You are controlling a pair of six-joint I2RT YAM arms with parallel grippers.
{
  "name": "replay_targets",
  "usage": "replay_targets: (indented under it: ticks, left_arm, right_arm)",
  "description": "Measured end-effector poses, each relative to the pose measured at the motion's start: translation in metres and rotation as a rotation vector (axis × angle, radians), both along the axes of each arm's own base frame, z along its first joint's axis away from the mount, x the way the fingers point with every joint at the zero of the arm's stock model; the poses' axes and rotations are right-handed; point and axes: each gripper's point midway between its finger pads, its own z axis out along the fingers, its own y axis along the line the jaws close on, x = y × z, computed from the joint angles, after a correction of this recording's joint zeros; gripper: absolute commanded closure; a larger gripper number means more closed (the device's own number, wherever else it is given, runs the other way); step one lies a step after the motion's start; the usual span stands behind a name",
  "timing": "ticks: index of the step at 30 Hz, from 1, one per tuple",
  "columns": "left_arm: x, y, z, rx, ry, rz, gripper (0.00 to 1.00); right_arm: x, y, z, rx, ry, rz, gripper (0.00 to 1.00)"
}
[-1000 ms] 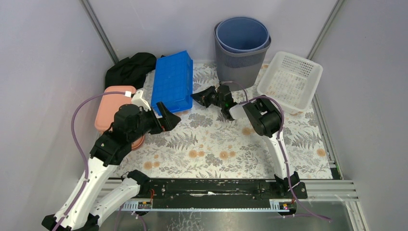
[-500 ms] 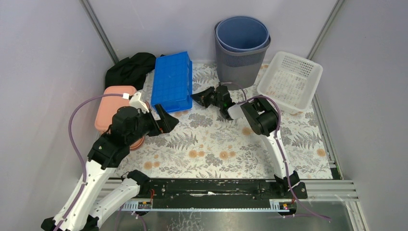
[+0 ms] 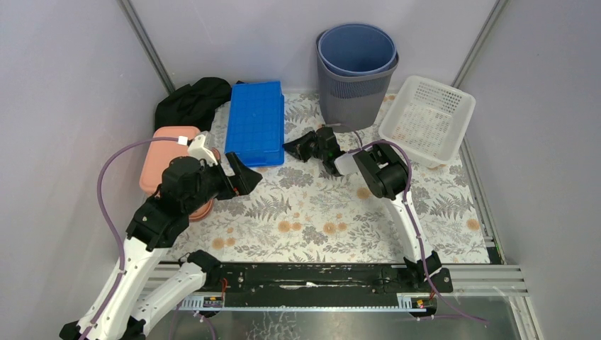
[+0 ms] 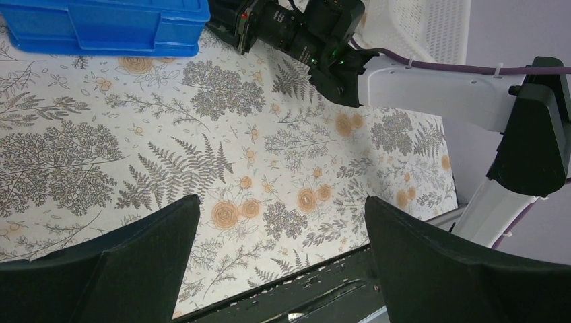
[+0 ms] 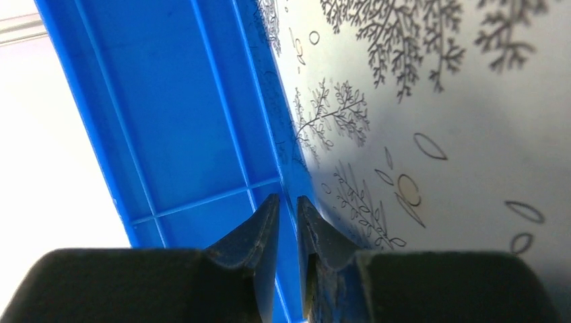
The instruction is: Turn the large container upside down
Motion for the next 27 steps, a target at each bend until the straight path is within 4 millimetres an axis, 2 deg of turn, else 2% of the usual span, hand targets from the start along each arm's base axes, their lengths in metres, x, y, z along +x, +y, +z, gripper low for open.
replay_targets:
  ticks: [8,27]
  left_arm:
    - [0.0004,0.0009,0.0003,0.002,-0.003,0.005,0.00]
    - [0.0030,-0.0004,0.0000,0.007,0.007,0.005,0.00]
  right_arm:
    - [-0.0008,-0.0001,-0.0076,-0.059,-0.001,0.023,0.76]
    - [-0.0010,0.0011,-0.0053,-0.198,-0.051,0.123,0.64]
